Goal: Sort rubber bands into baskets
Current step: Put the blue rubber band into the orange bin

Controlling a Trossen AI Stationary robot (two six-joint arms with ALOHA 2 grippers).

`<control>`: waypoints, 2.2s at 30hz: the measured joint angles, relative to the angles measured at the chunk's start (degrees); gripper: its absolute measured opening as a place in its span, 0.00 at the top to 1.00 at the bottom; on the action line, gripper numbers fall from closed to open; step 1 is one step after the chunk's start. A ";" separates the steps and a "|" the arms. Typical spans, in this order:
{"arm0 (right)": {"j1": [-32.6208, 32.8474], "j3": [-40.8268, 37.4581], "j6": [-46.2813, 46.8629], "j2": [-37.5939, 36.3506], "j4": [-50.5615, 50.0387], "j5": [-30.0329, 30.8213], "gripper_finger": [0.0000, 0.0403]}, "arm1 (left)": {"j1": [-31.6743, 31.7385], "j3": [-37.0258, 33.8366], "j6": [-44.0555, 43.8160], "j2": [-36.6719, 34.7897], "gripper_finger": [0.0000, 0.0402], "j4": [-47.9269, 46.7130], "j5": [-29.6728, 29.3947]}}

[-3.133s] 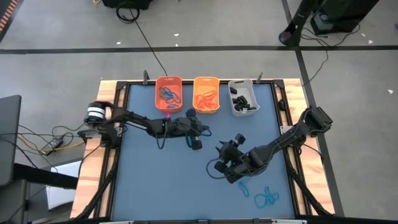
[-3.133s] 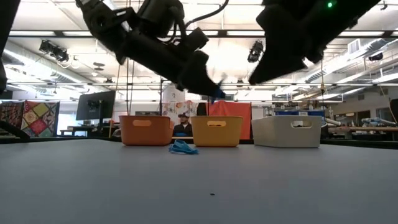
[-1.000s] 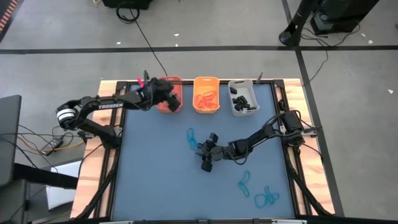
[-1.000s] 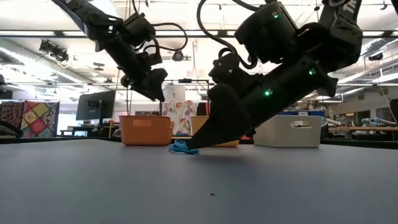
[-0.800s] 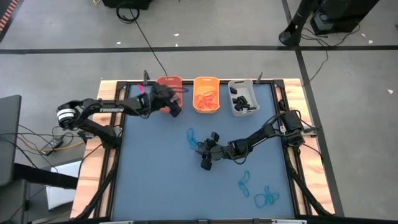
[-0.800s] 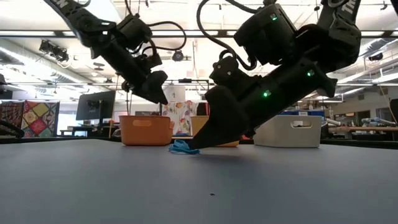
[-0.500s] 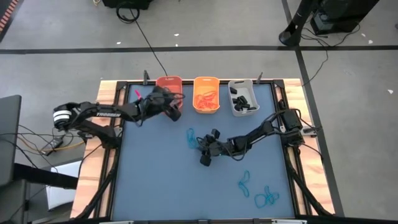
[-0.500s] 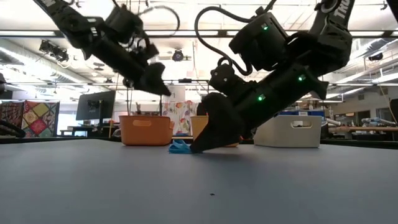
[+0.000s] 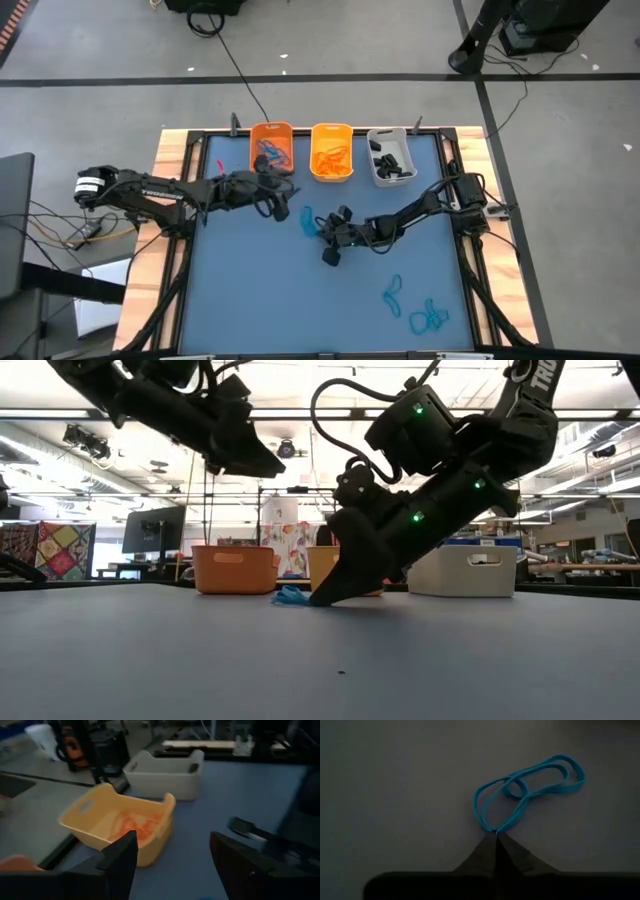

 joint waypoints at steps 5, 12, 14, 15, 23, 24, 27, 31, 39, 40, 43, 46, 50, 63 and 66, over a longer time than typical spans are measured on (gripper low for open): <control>-0.31 -0.10 -0.95 -1.13 -0.62 -1.23 0.96 | -4.43 0.00 -0.49 0.02 0.38 -3.85 0.01; 0.46 -0.20 -3.18 -7.44 -0.46 -1.35 0.98 | -9.93 -4.44 4.17 1.95 0.38 0.67 0.07; 0.91 -0.20 -3.63 -9.34 -0.91 -0.96 0.98 | -10.47 -6.20 5.46 2.51 0.38 3.55 0.05; 1.17 -0.20 -3.96 -10.32 -1.30 -0.46 0.98 | -10.69 -6.78 5.99 2.83 0.38 4.96 0.06; 2.94 -0.15 -5.96 -16.69 -2.73 7.02 0.98 | -11.37 -8.35 12.42 5.26 0.38 10.58 11.60; 2.97 -0.15 -6.60 -17.31 -2.98 8.06 0.98 | -11.45 -8.35 13.06 5.73 0.38 10.90 12.16; 2.86 -0.15 -7.24 -18.73 -3.23 8.63 0.98 | -11.40 -8.37 13.28 7.37 0.38 13.53 12.00; 2.97 -0.15 -7.22 -19.50 -3.57 8.43 0.98 | -11.39 -8.37 13.35 9.66 0.38 19.08 7.17; 3.28 -0.15 -7.32 -19.58 -3.89 8.63 0.98 | -11.39 -8.33 13.33 12.71 0.38 24.06 6.61; 3.28 -0.15 -7.33 -19.58 -3.98 8.62 0.98 | -11.39 -8.33 13.53 12.88 0.38 24.43 5.84; 3.28 -0.15 -7.37 -19.58 -4.97 8.63 0.98 | -11.39 -8.33 13.72 13.03 0.38 25.26 2.42; 3.28 -0.15 -7.37 -19.58 -5.07 8.63 0.98 | -11.37 -8.33 13.76 13.03 0.38 26.29 1.44; 3.26 -0.15 -7.37 -19.58 -5.09 8.63 0.98 | -11.39 -8.33 13.72 13.03 0.38 27.17 1.42; 3.23 -0.15 -5.88 -19.58 -5.07 8.15 0.98 | -13.97 -8.33 20.79 13.03 0.59 27.06 2.07; 3.23 -0.15 -5.88 -19.58 -5.06 8.12 0.98 | -13.99 -8.33 20.81 13.03 0.69 27.54 1.97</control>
